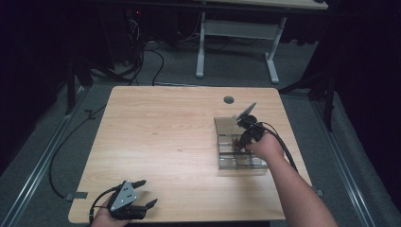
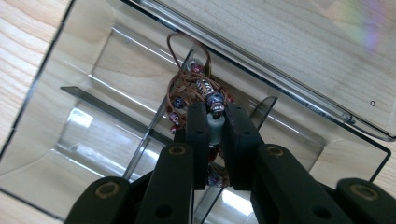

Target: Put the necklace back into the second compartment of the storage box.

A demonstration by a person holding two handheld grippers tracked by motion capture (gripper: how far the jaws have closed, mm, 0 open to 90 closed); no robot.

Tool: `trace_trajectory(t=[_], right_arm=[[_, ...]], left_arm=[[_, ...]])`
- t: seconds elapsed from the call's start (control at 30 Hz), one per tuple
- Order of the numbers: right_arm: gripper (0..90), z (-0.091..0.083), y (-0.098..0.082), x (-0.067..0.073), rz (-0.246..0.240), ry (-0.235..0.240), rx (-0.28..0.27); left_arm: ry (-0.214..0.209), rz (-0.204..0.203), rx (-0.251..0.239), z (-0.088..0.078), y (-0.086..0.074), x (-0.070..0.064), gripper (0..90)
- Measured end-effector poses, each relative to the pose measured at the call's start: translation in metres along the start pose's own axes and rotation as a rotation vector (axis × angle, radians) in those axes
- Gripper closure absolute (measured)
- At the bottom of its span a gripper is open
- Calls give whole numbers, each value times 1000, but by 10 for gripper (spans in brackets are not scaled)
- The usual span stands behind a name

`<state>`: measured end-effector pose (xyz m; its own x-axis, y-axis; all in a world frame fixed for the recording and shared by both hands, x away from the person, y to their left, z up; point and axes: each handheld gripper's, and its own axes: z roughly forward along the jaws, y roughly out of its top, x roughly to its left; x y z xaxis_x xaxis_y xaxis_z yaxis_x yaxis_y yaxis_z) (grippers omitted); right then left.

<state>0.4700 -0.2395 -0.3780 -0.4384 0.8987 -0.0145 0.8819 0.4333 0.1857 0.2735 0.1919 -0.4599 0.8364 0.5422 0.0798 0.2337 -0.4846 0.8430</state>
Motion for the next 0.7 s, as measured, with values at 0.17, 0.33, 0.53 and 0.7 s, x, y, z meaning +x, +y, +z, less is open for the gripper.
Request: trace_trajectory(t=[0.17,0.33,0.53,0.7], right_arm=[[817,7,-2,-5,27,-20,3],[815,13,-6,-8,31,-30,10],[814,16,-6,-6,27,-34,15],[809,18,-5,-4,23,-37,16]], left_arm=[[0,1,0,0,0,0,243],[1,0,-3,0,0,0,244],[3,0,0,0,0,0,244],[3,1,-1,0,0,0,244]])
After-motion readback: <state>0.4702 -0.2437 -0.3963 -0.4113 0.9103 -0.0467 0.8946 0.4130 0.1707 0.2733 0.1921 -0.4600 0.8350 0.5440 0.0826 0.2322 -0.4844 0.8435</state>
